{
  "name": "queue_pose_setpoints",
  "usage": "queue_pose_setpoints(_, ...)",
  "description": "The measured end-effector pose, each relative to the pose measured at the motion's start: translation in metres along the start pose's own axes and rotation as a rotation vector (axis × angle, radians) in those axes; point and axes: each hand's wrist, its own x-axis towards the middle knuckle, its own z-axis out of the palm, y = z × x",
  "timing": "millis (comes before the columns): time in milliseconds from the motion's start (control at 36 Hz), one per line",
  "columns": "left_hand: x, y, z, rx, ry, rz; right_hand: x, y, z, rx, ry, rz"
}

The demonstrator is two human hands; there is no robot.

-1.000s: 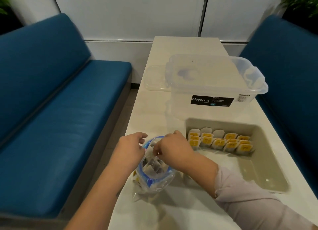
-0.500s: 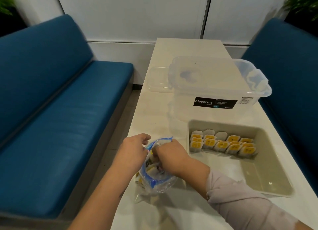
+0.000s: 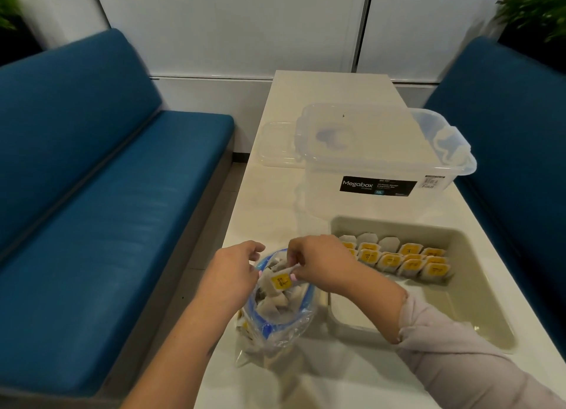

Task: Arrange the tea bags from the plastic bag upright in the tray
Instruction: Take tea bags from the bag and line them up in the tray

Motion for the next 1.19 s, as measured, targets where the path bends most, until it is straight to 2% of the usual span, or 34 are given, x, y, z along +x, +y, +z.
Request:
queue_pose_setpoints(111, -0.002, 0.001, -0.002, 0.012, -0.013, -0.005, -0.002, 0.007, -0.012, 0.221, -0.009, 0.076)
queue_pose_setpoints(222, -0.004, 0.003, -0.009, -0.007, -0.003, 0.037, 0.0, 0.015, -0.017, 0.592, 0.03, 0.147)
queue_pose_setpoints(361, -0.005, 0.018, -0.016, -0.195, 0.026, 0.088, -0.001, 0.017, -0.023, 0.942, 0.164, 0.181)
queue_pose_setpoints(528, -0.006, 0.037, -0.01, -0.539, 0.069, 0.106, -0.004, 0.013, -0.026, 1.154, 0.19, 0.205)
queue_pose_setpoints(639, -0.006, 0.046, -0.008, -0.639, 0.099, 0.098, -0.006, 0.013, -0.026, 1.16, 0.188, 0.228)
queue_pose_setpoints(722, -0.003, 0.048, -0.007, -0.593, 0.104, 0.117, -0.01, 0.016, -0.029, 1.098, 0.209, 0.191)
queue_pose_setpoints(861, -0.002, 0.054, -0.005, -0.393, 0.111, 0.197, -0.012, 0.025, -0.042, 0.788, 0.319, 0.123)
queue_pose_setpoints(1000, -0.002, 0.058, -0.001, -0.241, 0.118, 0.245, -0.011, 0.025, -0.062, 0.4, 0.296, 0.057)
queue_pose_setpoints(1111, 0.0, 0.064, 0.003, -0.169, 0.128, 0.273, -0.017, 0.027, -0.075, 0.286, 0.216, 0.066)
queue_pose_setpoints(1194, -0.003, 0.094, 0.023, -0.127, 0.042, 0.33, -0.042, 0.059, -0.084, 0.247, 0.23, 0.142)
